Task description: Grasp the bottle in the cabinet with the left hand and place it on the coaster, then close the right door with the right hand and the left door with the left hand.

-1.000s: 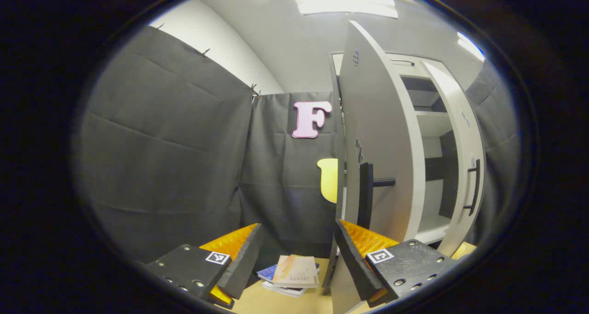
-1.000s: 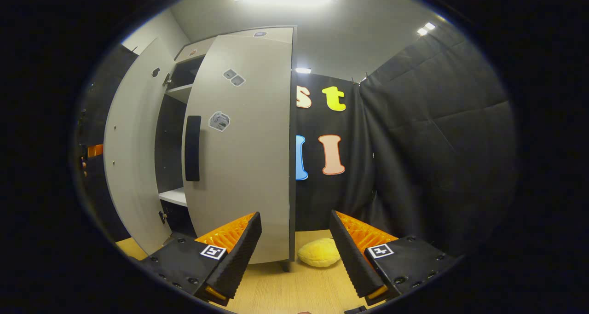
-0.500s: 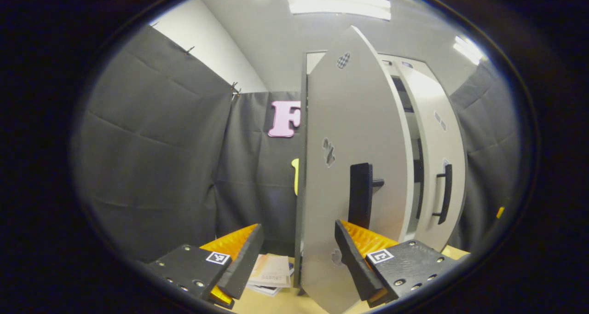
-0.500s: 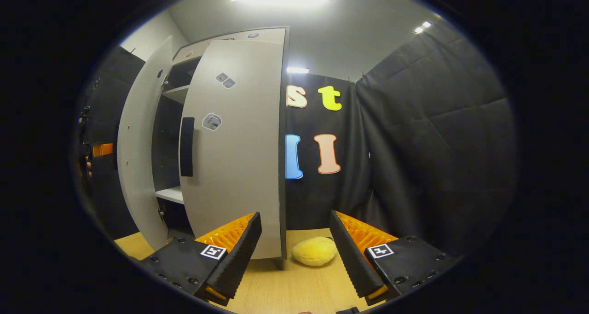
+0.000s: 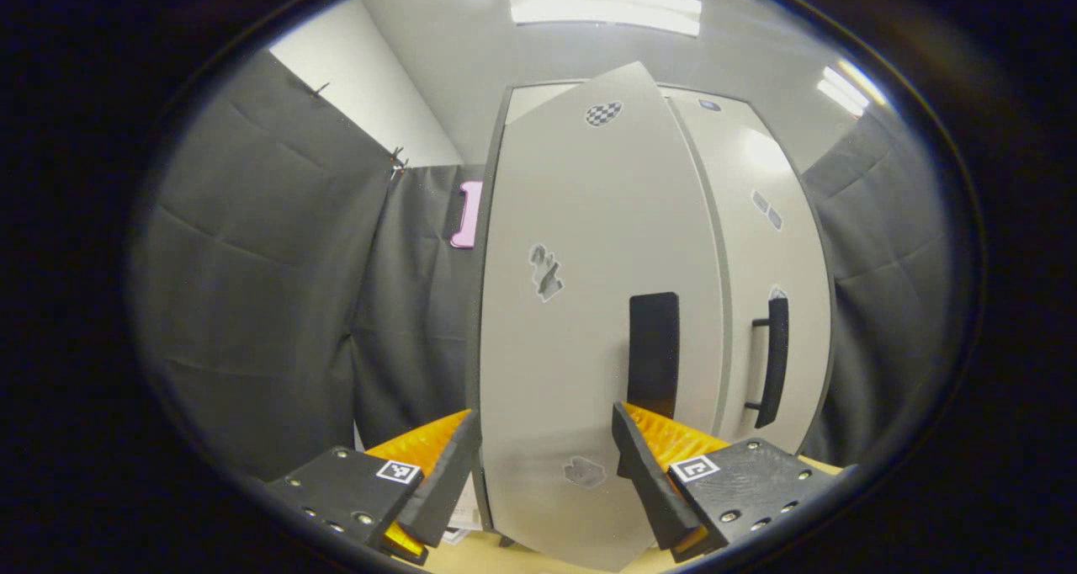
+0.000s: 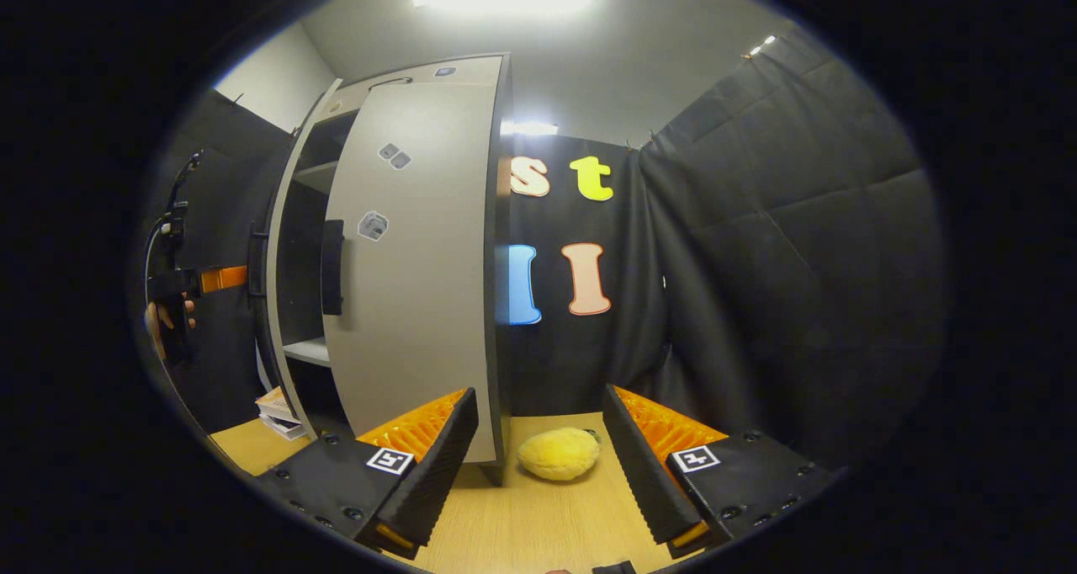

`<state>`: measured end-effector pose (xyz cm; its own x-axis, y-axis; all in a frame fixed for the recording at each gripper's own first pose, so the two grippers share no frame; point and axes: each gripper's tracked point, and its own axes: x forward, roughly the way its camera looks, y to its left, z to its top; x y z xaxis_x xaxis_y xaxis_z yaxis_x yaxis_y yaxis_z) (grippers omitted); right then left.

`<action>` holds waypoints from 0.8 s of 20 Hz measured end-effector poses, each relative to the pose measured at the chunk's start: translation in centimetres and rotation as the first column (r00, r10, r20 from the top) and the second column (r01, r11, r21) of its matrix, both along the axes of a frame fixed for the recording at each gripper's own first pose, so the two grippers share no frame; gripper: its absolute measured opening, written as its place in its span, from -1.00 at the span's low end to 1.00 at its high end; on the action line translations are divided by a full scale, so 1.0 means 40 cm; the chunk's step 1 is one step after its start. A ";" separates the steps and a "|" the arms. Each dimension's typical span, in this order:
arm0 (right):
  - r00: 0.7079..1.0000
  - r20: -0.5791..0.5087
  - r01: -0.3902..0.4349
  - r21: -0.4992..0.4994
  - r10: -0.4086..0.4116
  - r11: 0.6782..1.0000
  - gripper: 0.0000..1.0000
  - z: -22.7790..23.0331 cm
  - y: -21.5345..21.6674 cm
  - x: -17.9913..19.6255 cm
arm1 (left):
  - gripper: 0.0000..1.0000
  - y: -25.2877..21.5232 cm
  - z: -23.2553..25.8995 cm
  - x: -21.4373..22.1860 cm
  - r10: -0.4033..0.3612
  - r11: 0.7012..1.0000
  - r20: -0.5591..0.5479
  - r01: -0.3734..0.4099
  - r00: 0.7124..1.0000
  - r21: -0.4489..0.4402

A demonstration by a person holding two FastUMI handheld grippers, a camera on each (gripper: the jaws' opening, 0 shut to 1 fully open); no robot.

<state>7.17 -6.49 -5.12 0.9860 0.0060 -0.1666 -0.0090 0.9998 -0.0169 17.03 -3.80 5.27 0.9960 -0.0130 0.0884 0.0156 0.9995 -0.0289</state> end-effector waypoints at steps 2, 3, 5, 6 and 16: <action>0.999 -0.002 -0.033 0.025 0.033 0.999 0.91 -0.003 -0.002 -0.008 | 0.96 0.012 0.014 -0.011 0.015 1.000 0.006 -0.015 1.000 0.017; 0.999 -0.001 -0.051 0.037 0.051 0.998 0.91 0.003 0.003 -0.012 | 0.96 0.020 0.025 -0.024 0.025 0.999 0.012 -0.025 1.000 0.029; 0.997 0.010 -0.071 0.054 0.070 0.996 0.92 0.034 0.010 -0.018 | 0.84 0.035 0.044 -0.065 0.030 0.998 0.019 -0.031 0.999 0.046; 0.998 0.014 -0.069 0.058 0.068 0.996 0.91 0.053 0.006 -0.022 | 0.84 0.038 0.052 -0.084 0.025 0.998 0.017 -0.026 1.000 0.055; 0.993 0.096 -0.077 0.097 0.067 0.992 0.90 0.257 0.127 -0.134 | 0.83 0.180 0.074 -0.336 -0.002 0.994 -0.032 0.006 0.999 0.109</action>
